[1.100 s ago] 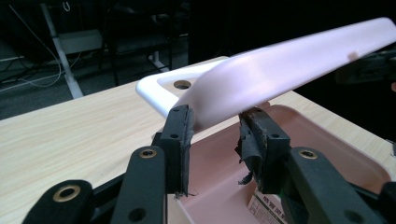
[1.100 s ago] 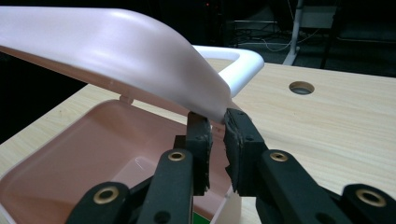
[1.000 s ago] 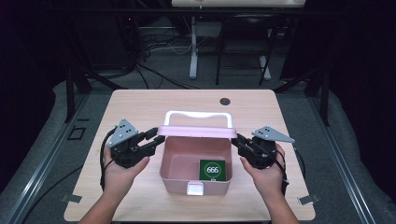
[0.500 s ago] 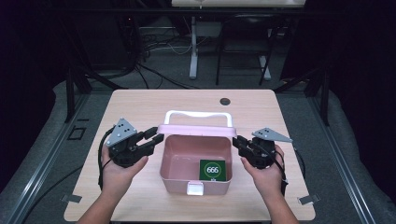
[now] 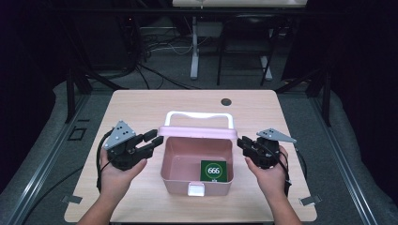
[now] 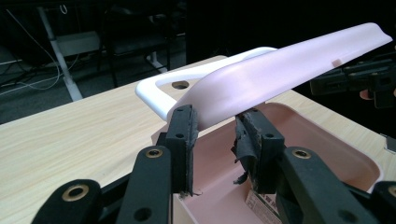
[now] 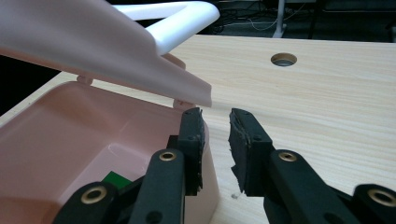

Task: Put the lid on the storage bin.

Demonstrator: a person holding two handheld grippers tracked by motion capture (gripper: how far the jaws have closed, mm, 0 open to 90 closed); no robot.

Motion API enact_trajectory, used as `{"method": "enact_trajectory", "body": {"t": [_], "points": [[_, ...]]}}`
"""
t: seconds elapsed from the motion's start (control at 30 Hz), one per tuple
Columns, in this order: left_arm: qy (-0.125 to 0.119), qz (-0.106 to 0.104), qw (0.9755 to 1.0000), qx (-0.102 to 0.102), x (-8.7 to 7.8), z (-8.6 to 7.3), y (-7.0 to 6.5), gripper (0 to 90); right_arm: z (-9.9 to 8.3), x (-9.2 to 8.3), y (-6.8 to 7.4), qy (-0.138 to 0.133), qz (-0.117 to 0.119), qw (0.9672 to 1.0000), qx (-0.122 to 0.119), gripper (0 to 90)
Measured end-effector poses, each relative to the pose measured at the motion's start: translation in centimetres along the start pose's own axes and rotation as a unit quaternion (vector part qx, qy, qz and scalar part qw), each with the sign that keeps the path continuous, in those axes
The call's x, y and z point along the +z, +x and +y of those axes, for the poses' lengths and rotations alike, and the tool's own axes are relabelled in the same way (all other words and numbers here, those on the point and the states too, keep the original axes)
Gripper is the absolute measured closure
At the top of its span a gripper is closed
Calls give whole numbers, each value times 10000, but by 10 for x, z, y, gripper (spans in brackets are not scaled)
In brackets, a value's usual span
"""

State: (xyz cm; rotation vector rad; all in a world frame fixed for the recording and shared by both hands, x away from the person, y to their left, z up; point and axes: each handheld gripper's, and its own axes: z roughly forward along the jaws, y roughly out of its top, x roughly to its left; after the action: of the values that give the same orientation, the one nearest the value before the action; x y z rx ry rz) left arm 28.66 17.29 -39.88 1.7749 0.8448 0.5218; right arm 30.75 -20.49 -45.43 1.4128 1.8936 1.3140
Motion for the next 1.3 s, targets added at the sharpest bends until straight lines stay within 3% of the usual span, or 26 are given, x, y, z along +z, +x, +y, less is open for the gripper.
{"method": "enact_trajectory", "body": {"t": [1.3], "points": [[148,-155,9998,-6,-12,-29,-9,669,-3,3,-11,22,-112,9999,121,678]]}}
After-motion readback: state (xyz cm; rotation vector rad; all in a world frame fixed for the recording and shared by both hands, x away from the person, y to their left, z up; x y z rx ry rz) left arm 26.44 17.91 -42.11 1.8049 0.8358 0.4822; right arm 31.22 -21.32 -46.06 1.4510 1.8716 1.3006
